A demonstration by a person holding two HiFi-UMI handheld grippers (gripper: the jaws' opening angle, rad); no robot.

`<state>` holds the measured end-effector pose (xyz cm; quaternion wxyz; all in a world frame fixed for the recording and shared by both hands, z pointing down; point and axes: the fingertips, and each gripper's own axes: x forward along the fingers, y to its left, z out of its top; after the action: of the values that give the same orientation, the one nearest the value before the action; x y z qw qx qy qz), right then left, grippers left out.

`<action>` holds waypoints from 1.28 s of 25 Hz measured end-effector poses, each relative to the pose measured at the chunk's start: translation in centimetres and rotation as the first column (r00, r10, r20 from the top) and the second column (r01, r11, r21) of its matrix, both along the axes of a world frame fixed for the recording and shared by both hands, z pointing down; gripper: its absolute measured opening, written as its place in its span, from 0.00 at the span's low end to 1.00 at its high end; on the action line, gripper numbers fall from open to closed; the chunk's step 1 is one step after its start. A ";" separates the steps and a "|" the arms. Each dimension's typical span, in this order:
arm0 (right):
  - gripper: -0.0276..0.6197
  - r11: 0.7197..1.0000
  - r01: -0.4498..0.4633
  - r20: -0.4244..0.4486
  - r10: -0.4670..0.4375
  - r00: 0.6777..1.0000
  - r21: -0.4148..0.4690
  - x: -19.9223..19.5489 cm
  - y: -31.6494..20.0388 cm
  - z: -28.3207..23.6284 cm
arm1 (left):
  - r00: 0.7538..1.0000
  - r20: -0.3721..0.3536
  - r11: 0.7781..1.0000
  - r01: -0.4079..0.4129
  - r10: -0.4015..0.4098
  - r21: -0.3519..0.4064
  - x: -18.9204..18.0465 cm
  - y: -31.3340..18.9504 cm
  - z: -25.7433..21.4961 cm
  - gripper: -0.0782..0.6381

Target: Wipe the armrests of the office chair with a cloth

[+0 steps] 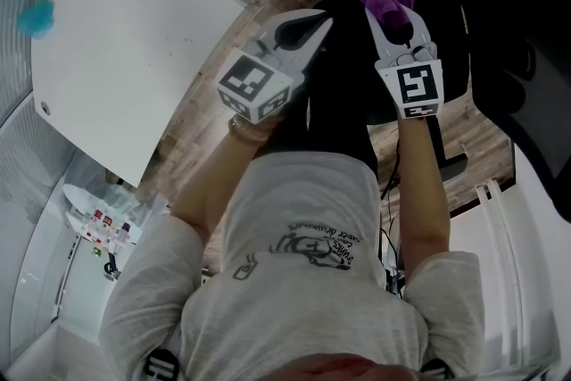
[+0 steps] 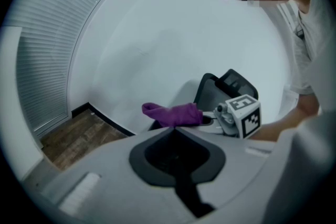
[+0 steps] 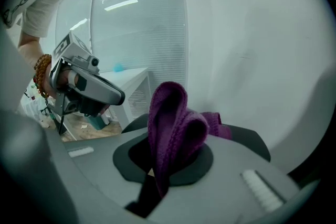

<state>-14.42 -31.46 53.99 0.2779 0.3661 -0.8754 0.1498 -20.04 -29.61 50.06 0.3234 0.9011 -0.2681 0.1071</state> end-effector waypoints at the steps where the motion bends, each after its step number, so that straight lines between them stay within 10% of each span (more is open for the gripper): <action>1: 0.08 1.000 -0.012 -0.004 0.012 1.000 0.001 0.5 -0.2 0.0 | 1.000 0.000 1.000 -0.001 0.001 0.001 0.1 0.0 0.0 0.11; 32: 0.08 0.967 -0.254 -0.080 0.254 0.964 0.009 11.3 -3.2 -0.8 | 1.000 -0.007 1.000 -0.015 0.015 0.027 1.3 -0.8 -1.7 0.11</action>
<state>-3.12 -34.67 53.19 0.2916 0.4808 -0.8093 0.1699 -18.73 -30.36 48.40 0.3115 0.9078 -0.2614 0.1026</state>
